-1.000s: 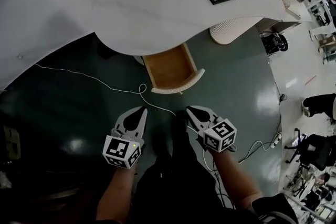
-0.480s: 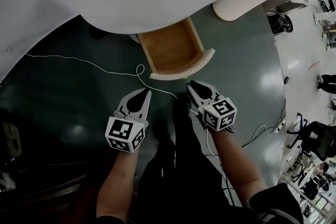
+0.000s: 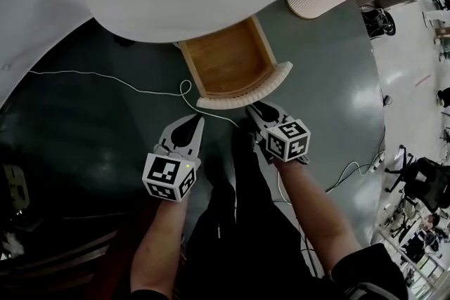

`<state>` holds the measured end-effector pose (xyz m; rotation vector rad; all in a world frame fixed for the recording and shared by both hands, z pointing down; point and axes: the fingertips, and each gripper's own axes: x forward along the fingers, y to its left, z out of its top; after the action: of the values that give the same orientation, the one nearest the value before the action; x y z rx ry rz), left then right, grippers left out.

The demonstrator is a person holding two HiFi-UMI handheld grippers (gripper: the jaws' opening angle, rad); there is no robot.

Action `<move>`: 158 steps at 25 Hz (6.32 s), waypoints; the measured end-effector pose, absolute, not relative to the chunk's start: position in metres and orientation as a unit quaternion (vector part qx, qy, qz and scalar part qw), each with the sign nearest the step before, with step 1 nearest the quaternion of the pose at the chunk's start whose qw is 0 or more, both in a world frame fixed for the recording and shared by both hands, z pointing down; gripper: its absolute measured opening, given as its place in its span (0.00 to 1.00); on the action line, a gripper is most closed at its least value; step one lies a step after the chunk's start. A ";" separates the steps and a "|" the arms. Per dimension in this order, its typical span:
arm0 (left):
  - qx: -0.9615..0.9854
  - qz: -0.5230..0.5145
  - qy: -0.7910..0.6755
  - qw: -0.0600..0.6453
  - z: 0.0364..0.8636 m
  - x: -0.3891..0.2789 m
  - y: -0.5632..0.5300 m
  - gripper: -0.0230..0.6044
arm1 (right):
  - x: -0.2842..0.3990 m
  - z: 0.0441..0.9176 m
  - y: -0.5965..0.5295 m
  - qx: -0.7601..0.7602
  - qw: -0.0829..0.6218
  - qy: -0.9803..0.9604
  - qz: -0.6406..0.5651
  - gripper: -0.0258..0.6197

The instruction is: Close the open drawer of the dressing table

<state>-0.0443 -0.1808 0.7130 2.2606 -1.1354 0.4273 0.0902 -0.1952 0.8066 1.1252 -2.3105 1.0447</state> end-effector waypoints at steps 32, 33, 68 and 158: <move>0.806 0.113 -0.509 0.281 0.697 -0.074 -0.281 0.05 | 0.028 0.810 -0.324 0.300 0.206 -0.864 0.348 0.21; 0.809 0.112 -0.506 0.279 0.699 -0.077 -0.283 0.05 | 0.025 0.810 -0.330 0.303 0.201 -0.864 0.349 0.21; 0.832 0.123 -0.480 0.252 0.684 -0.126 -0.318 0.05 | 0.004 0.794 -0.406 0.390 0.107 -0.842 0.357 0.17; 0.883 0.037 -0.466 0.046 0.269 -0.003 -0.108 0.05 | 0.199 0.238 -0.069 0.341 -0.018 -0.938 0.051 0.04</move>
<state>-0.0034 -0.1078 0.2693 2.6952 -1.4243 0.1143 0.1989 -0.0692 0.2382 1.0840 -2.9818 0.1615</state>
